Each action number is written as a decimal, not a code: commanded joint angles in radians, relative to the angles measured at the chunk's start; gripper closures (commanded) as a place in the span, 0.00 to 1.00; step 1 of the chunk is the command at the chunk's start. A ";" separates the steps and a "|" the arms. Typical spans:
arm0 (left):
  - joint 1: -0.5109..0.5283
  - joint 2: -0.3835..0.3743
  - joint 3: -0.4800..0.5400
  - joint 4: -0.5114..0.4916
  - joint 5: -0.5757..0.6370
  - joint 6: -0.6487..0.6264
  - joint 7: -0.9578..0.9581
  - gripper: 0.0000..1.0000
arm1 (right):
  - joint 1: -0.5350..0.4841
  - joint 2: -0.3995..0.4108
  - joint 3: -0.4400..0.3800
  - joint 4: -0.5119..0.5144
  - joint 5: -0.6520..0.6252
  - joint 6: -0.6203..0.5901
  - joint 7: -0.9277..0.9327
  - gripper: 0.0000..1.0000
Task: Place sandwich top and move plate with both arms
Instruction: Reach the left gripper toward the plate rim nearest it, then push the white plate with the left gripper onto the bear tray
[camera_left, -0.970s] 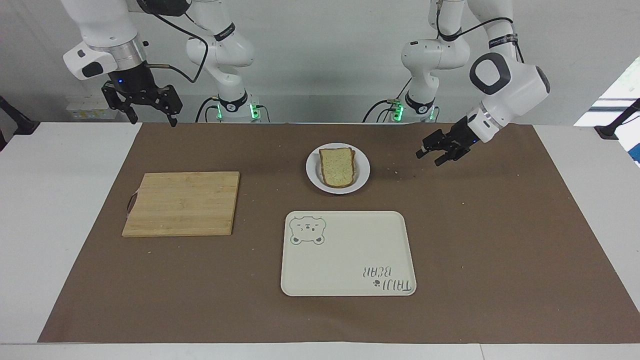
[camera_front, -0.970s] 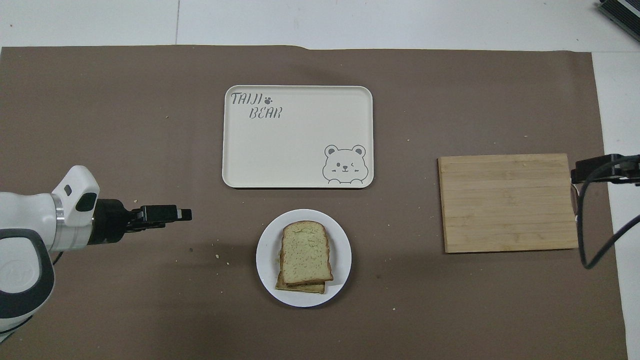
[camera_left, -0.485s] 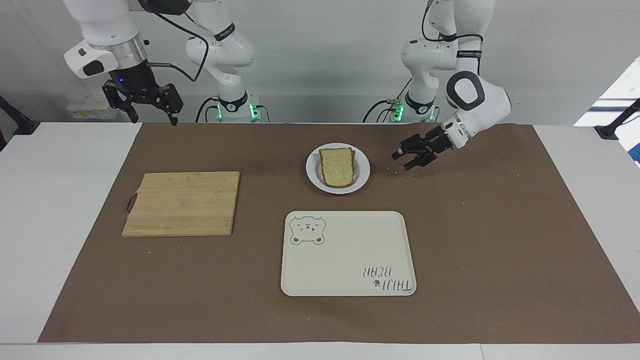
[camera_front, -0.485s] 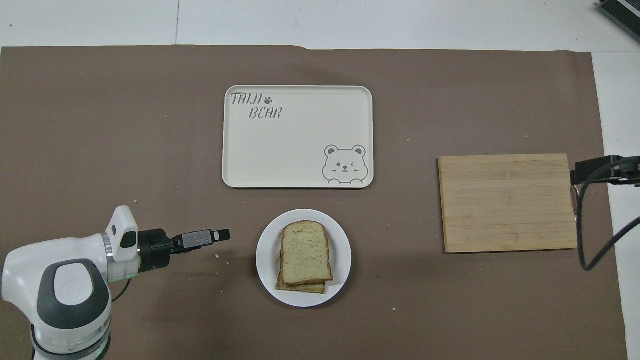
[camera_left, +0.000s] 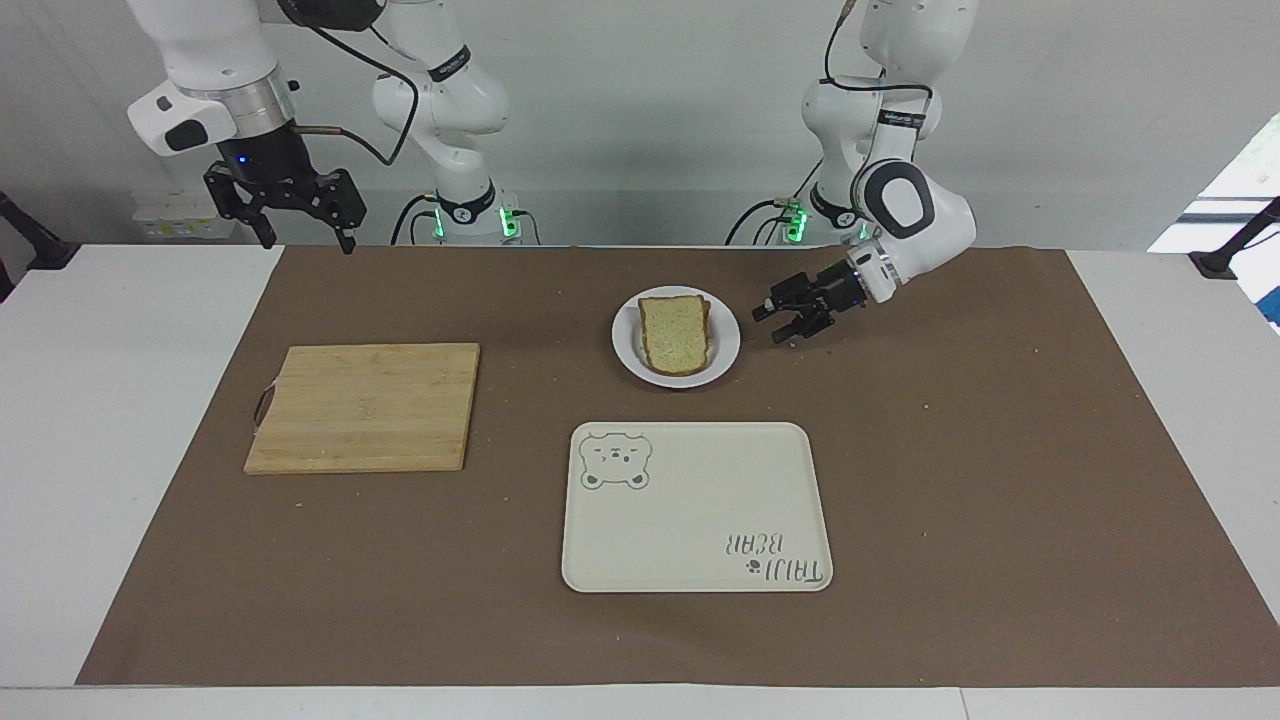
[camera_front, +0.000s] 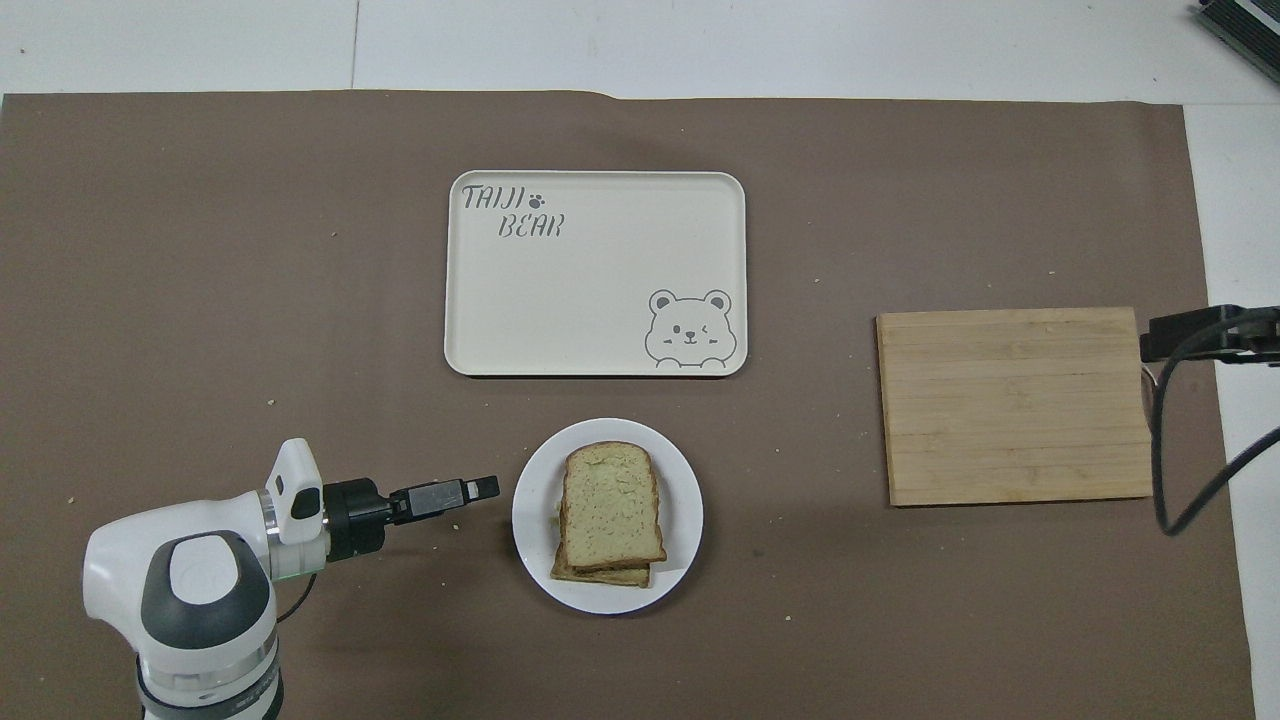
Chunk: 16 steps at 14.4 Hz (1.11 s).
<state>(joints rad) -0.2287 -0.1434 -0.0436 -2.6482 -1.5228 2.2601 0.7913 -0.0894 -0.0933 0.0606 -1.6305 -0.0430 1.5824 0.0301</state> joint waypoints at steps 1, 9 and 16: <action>-0.029 0.036 0.011 -0.006 -0.039 0.026 0.048 0.21 | 0.005 -0.020 -0.007 -0.026 0.023 0.013 -0.035 0.00; -0.089 0.090 0.011 -0.006 -0.051 0.033 0.063 0.39 | 0.103 -0.019 -0.119 -0.025 0.025 0.011 -0.035 0.00; -0.129 0.091 0.011 -0.015 -0.051 0.039 0.063 1.00 | 0.099 -0.017 -0.122 -0.023 0.058 0.017 -0.035 0.00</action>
<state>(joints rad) -0.3355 -0.0501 -0.0437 -2.6488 -1.5486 2.2779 0.8315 0.0134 -0.0933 -0.0535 -1.6312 -0.0068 1.5825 0.0262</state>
